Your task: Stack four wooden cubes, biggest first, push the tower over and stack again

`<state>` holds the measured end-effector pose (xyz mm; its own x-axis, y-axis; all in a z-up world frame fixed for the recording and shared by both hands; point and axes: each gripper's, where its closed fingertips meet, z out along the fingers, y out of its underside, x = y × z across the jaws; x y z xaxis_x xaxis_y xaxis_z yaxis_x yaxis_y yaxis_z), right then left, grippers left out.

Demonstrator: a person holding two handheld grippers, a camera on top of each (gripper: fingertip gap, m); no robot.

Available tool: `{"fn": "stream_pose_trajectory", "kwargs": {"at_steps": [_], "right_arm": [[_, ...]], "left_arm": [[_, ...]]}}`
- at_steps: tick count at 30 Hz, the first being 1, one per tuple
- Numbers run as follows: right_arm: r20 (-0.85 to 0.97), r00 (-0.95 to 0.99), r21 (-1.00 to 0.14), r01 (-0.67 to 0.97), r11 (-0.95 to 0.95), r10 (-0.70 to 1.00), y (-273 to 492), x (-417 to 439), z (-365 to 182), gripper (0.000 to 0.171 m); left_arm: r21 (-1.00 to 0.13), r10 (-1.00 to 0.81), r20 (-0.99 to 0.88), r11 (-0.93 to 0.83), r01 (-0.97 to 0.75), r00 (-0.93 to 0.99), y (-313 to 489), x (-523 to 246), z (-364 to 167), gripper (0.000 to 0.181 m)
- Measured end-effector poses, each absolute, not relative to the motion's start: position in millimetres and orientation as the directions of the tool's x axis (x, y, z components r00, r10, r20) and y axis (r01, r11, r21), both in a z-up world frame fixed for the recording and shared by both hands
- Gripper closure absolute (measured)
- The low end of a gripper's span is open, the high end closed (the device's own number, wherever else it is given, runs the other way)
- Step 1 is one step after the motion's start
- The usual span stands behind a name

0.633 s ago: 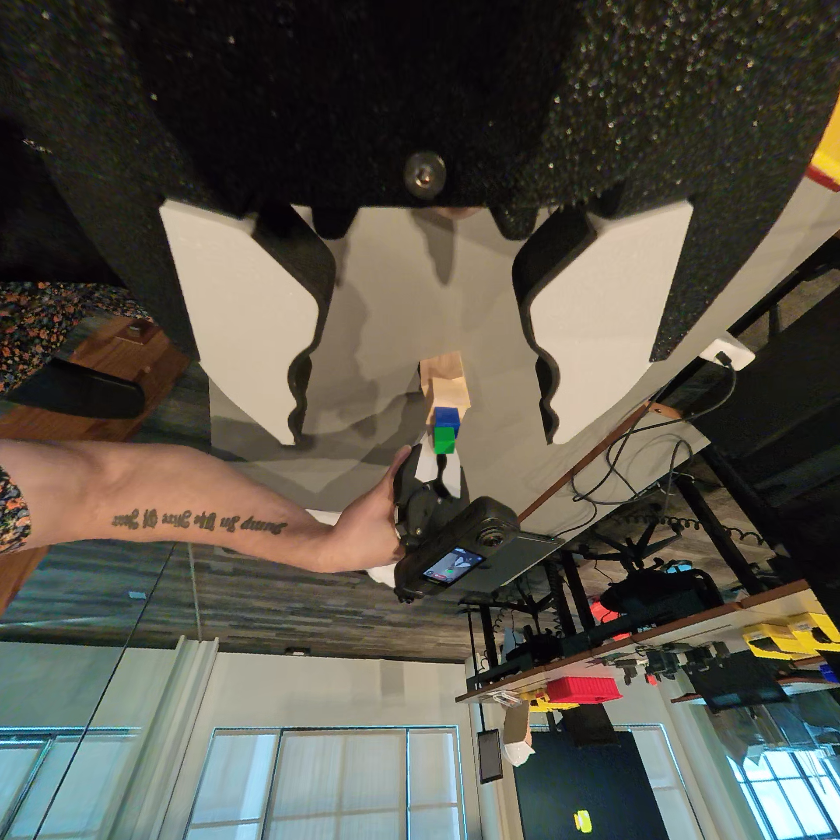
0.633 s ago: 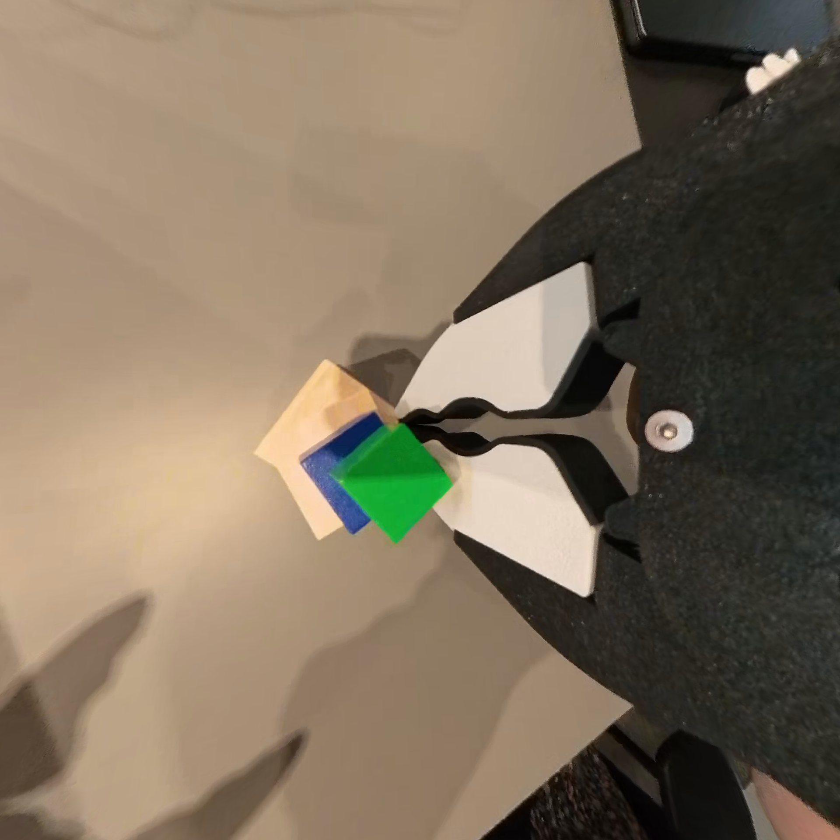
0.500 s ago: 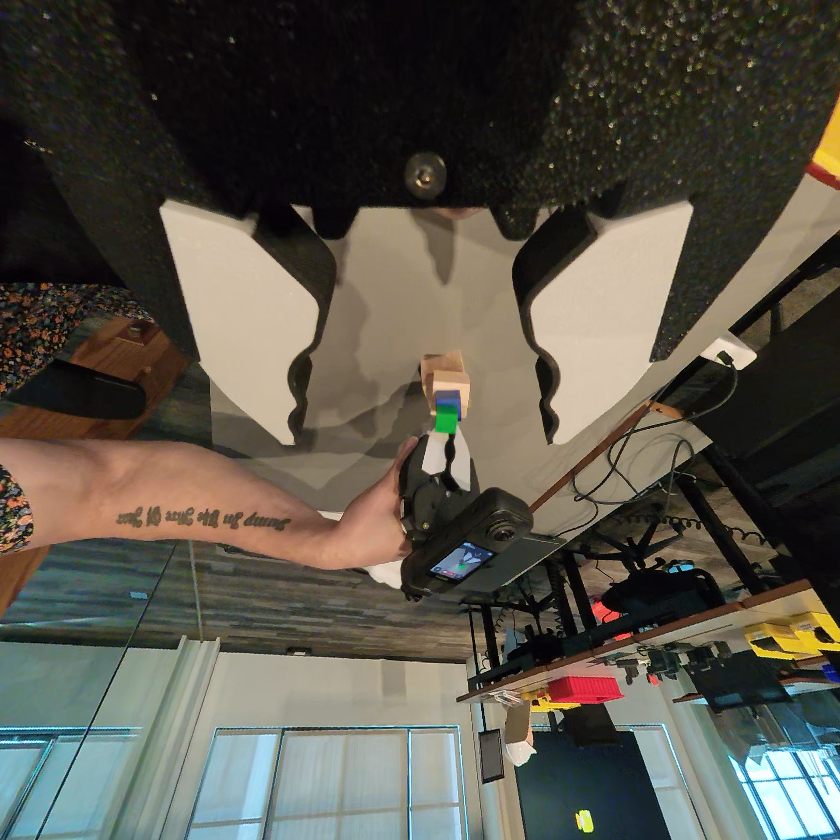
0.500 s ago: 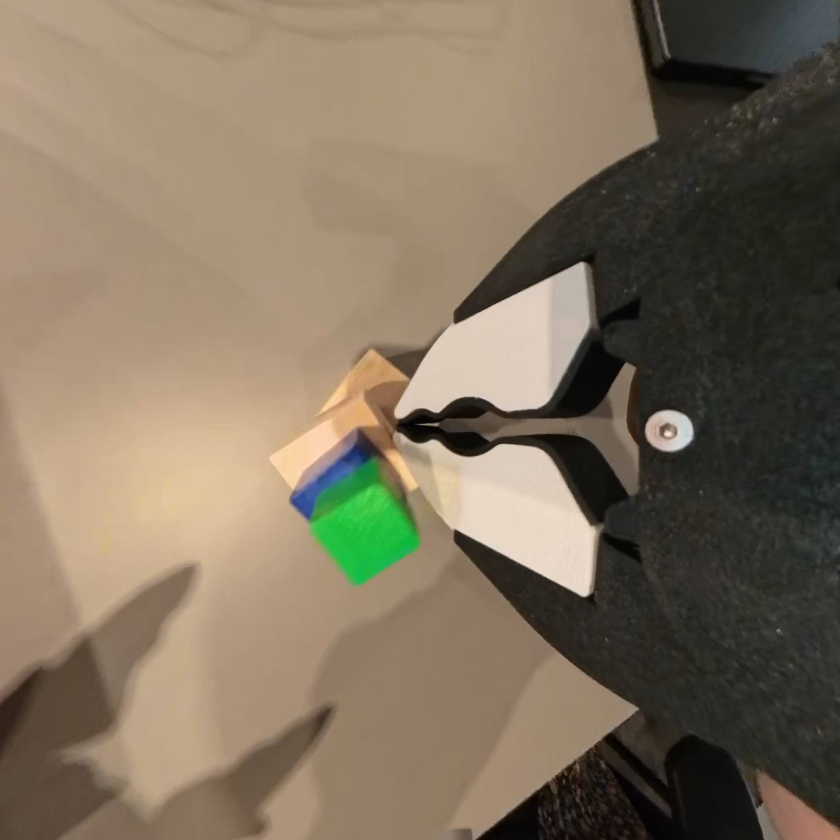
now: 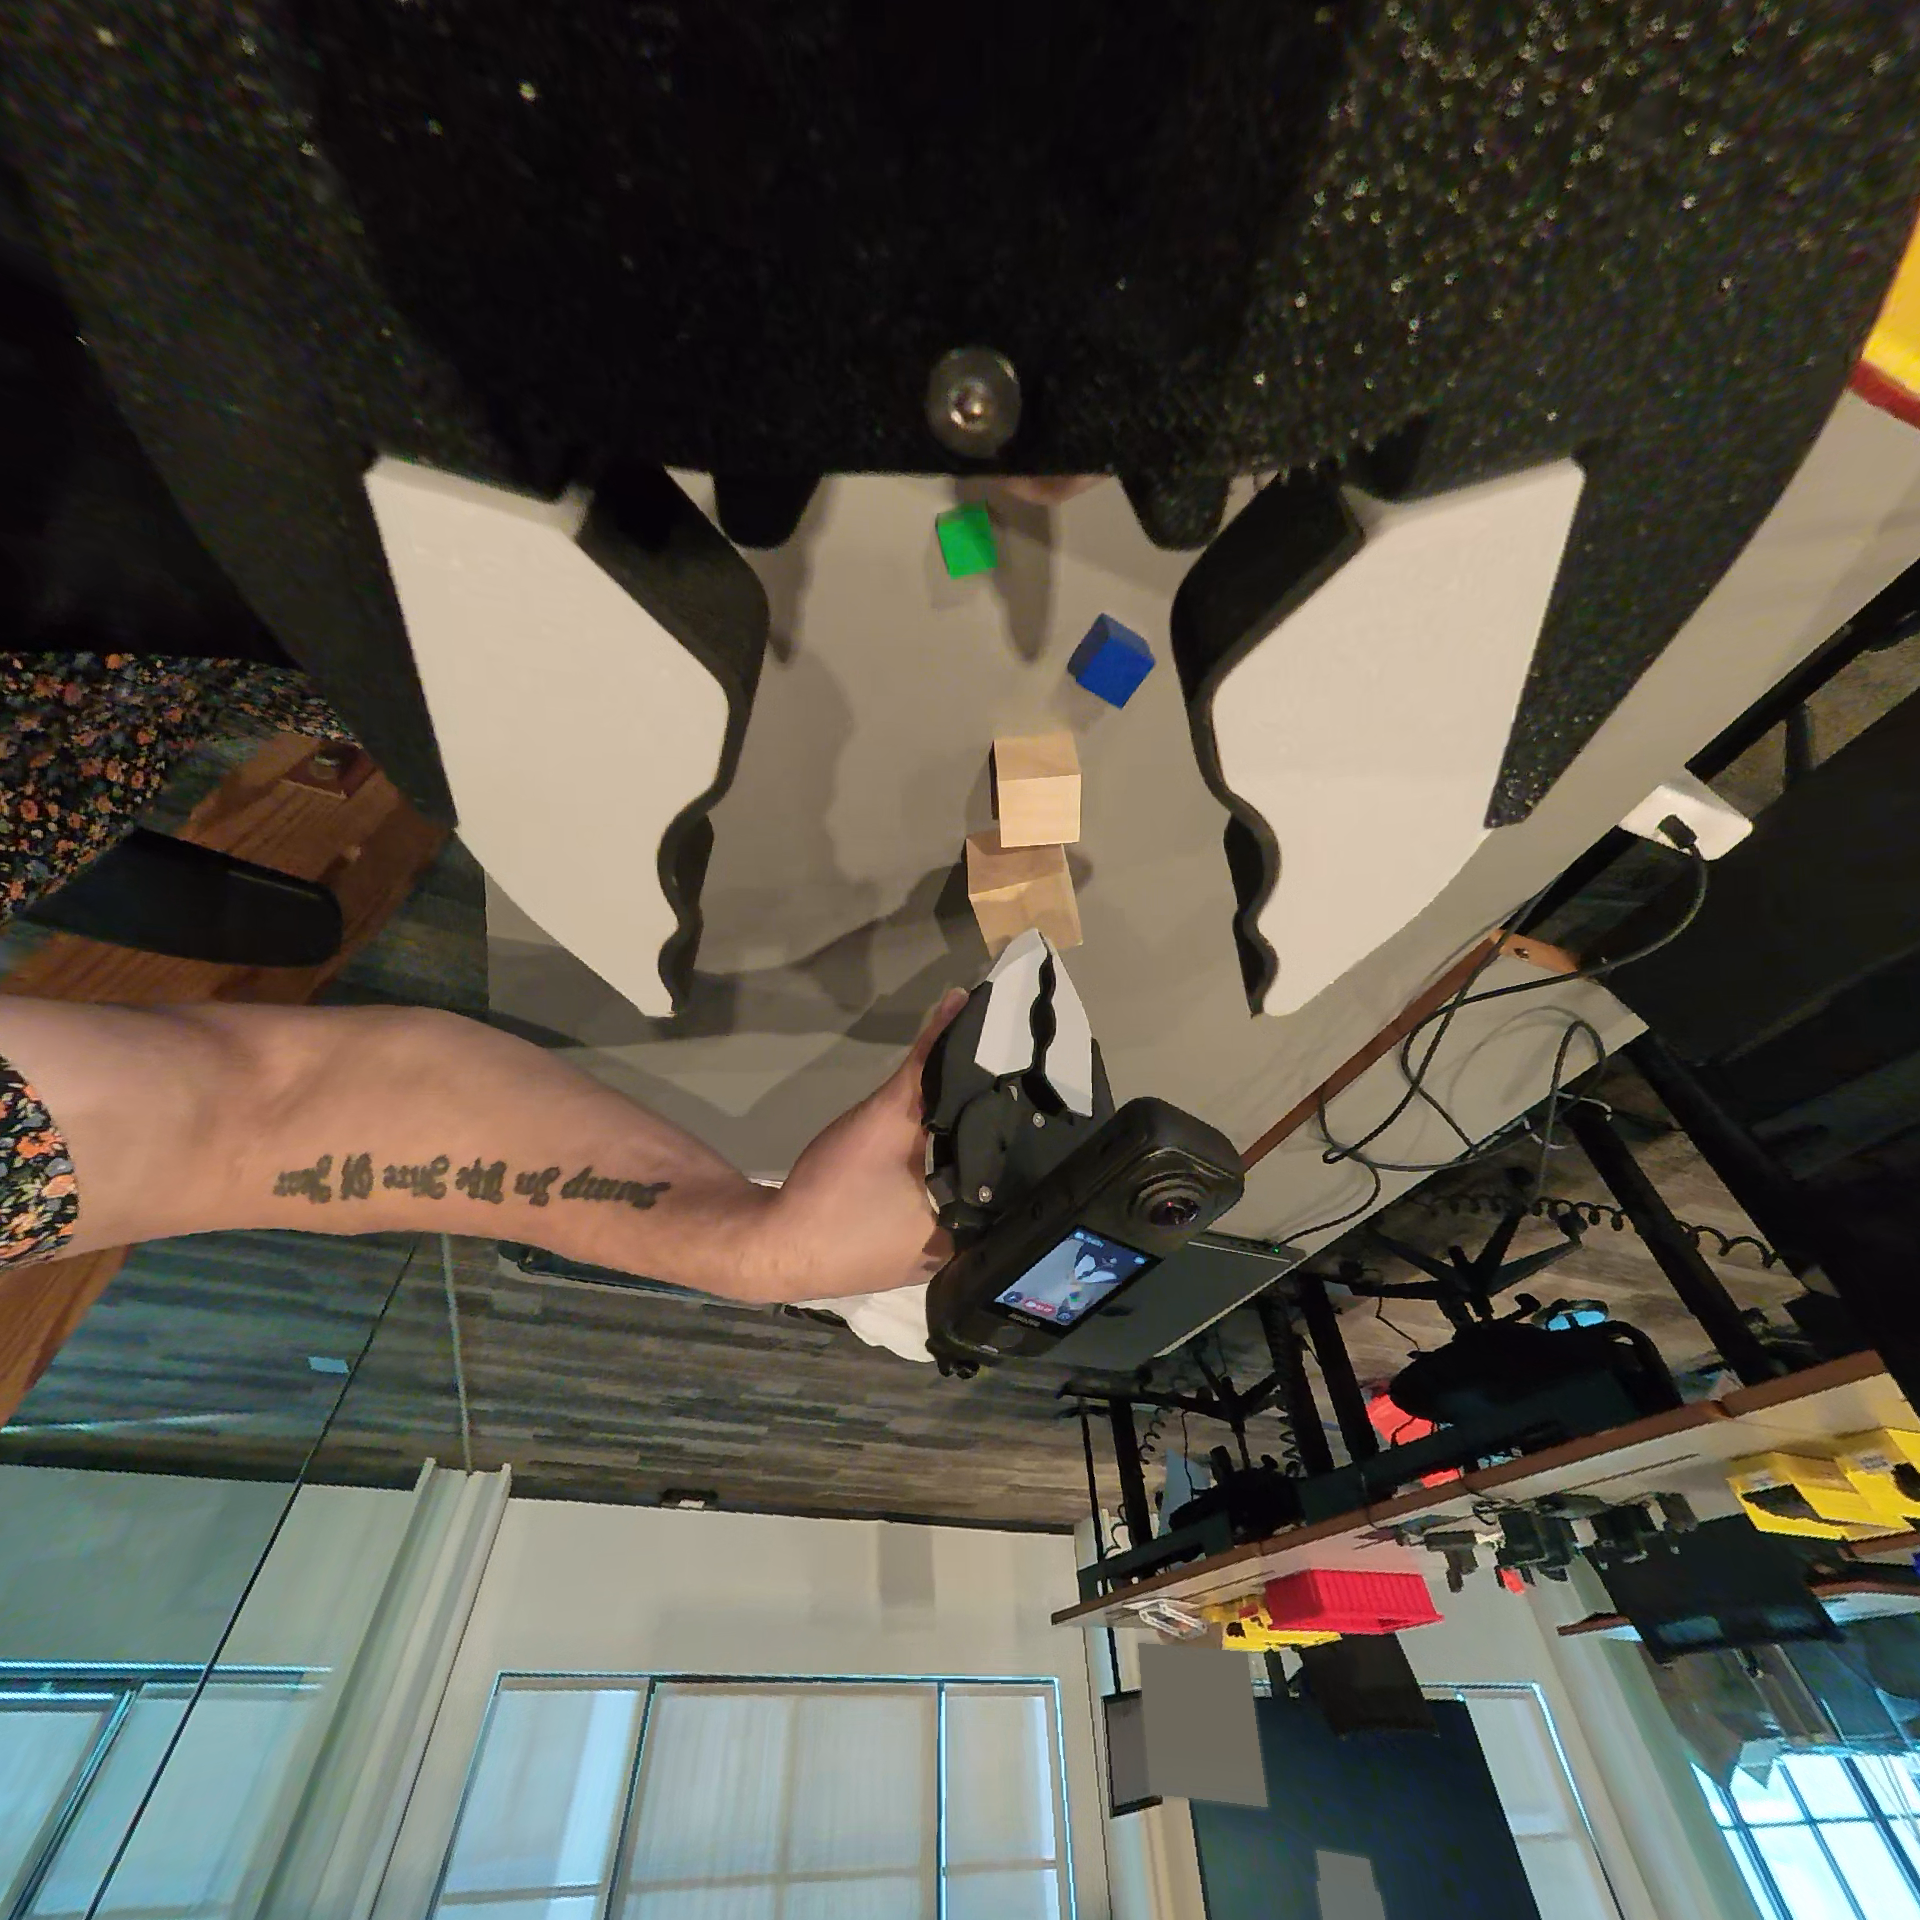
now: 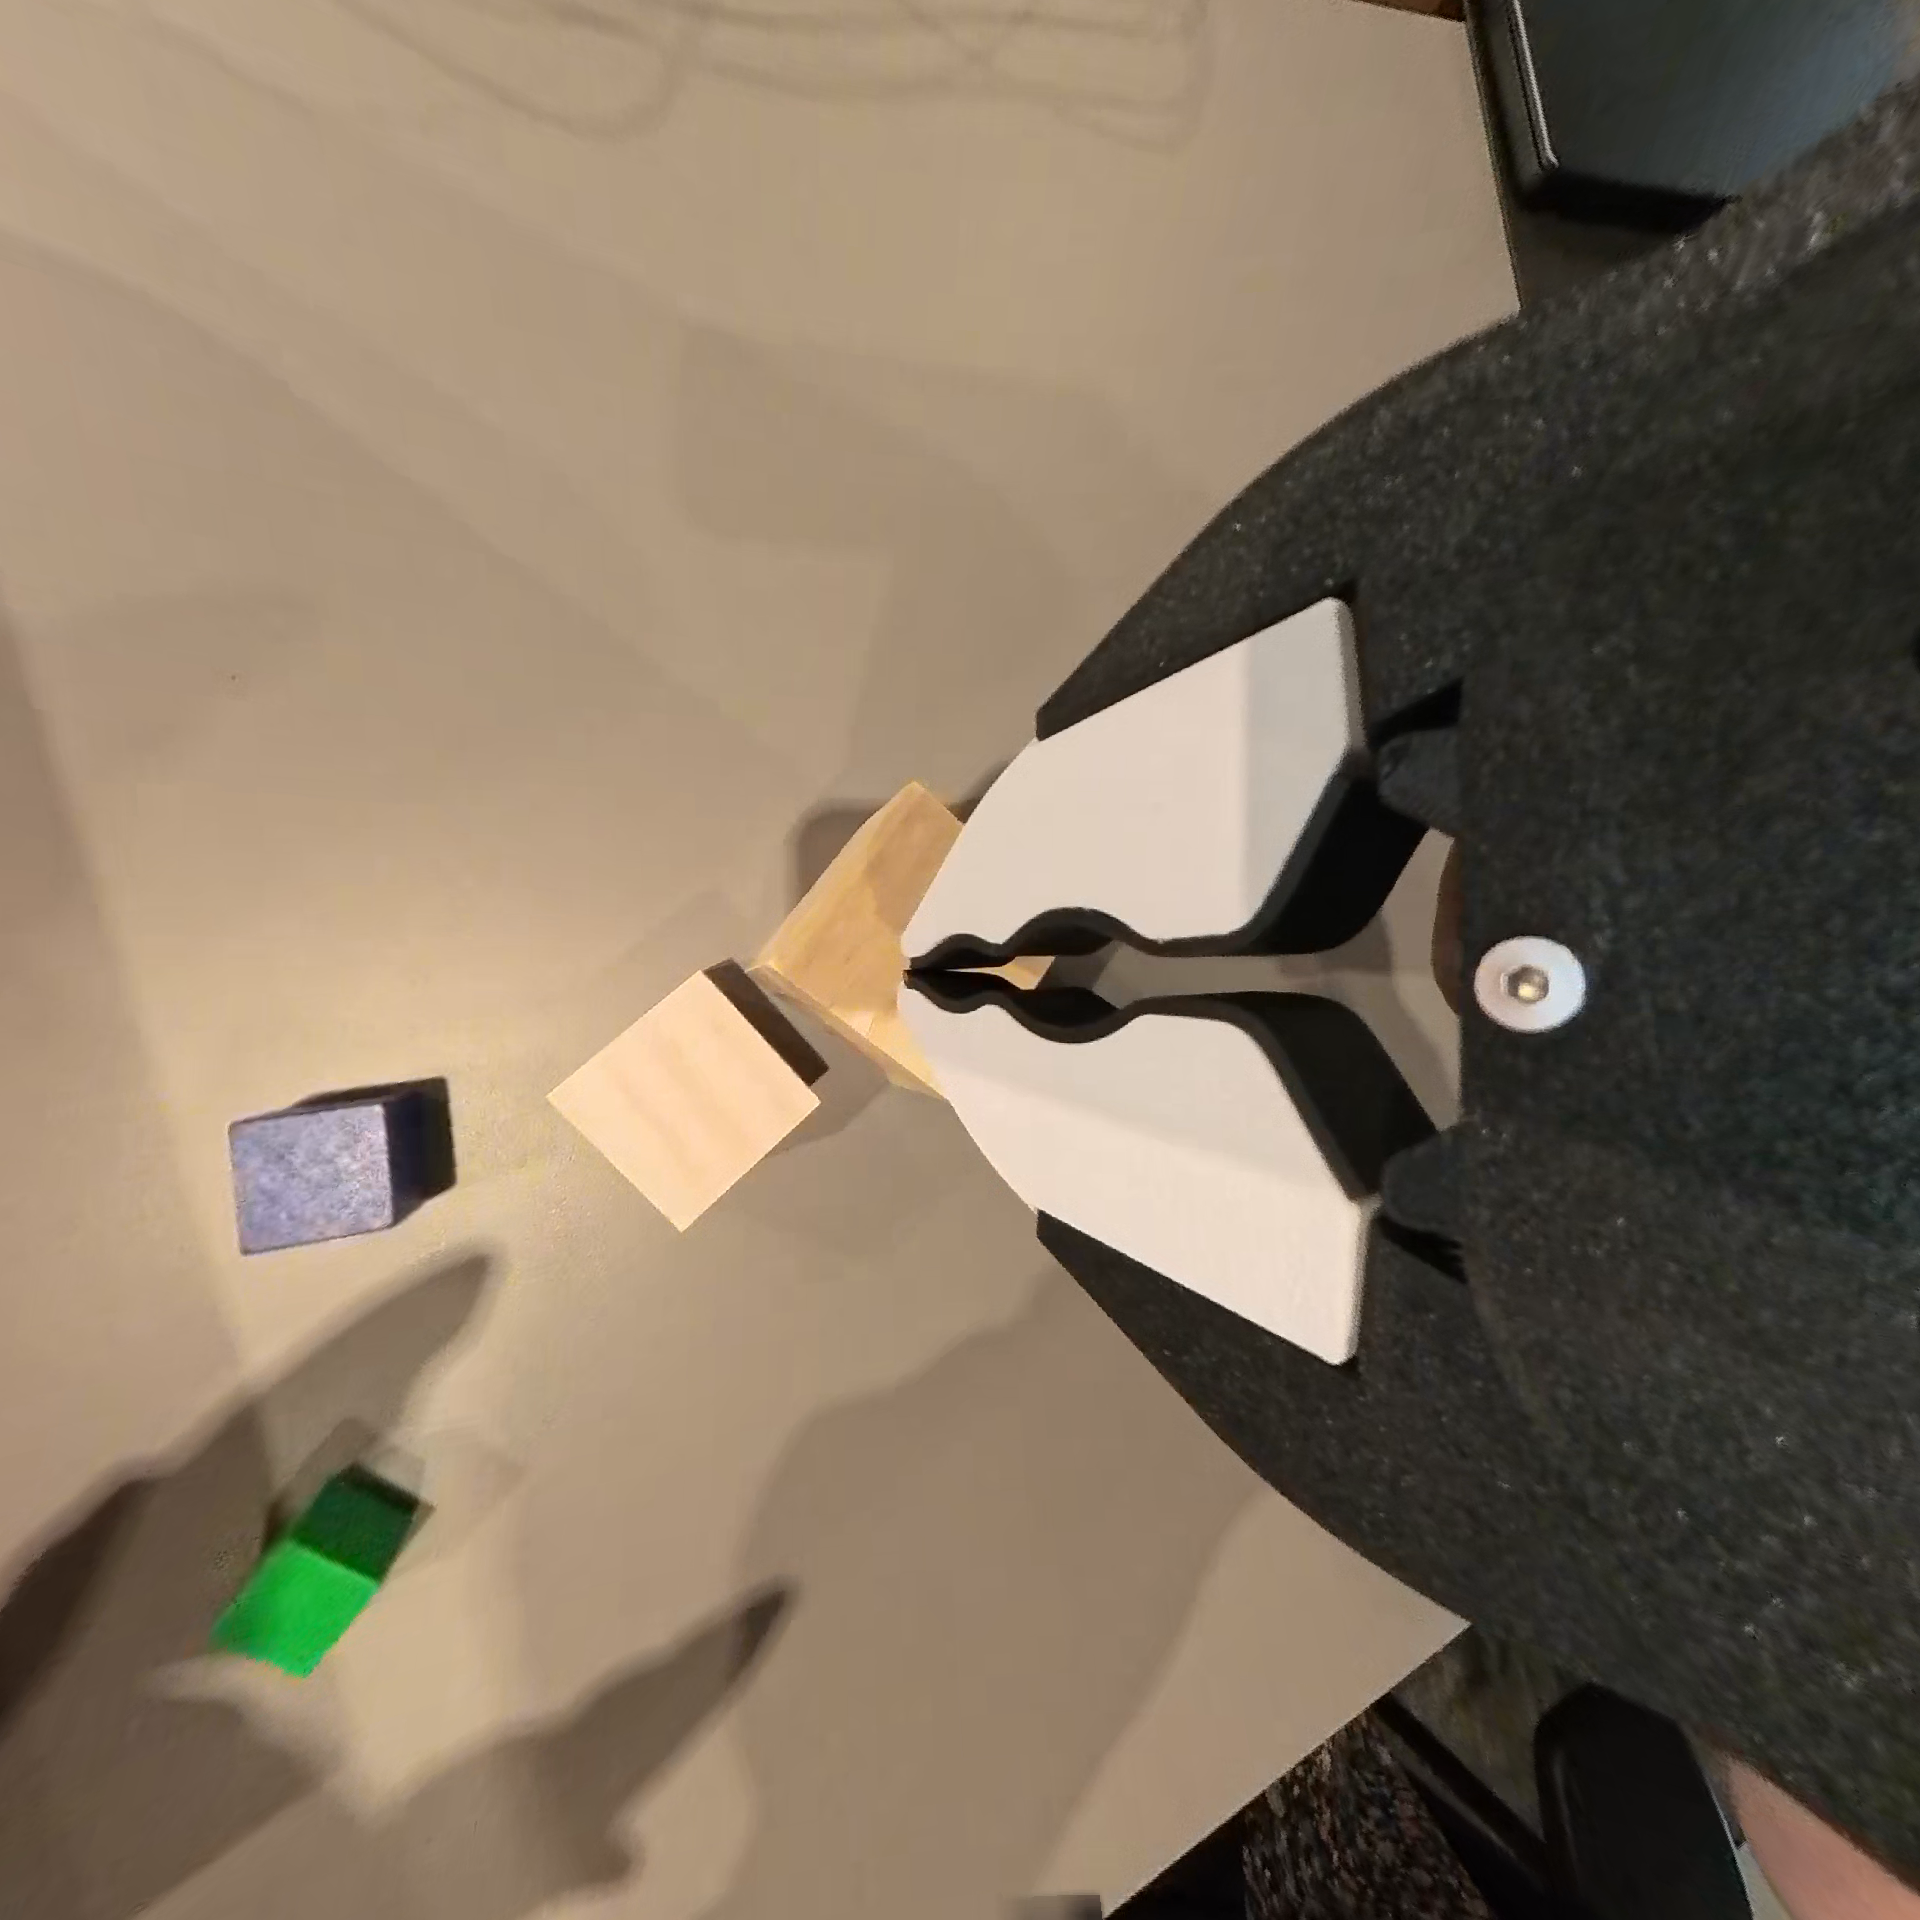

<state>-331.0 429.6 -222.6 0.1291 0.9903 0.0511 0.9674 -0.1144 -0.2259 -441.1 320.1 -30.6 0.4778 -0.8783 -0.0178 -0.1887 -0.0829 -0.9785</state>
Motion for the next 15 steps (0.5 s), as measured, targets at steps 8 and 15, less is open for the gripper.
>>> {"fn": "stream_pose_trajectory", "kwargs": {"at_steps": [8,15], "right_arm": [[0.054,0.134,-0.232,0.966,-0.118,0.99,429,-327,-221,0.171],[0.077,0.2,-0.306,0.937,-0.168,0.977,426,-314,-208,0.144]], "left_arm": [[-0.974,-0.881,-0.02,-0.09,-0.208,0.472,320,-435,-35,0.084],[-0.967,-0.881,-0.018,-0.105,-0.232,0.472,322,-431,-42,0.083]]}}
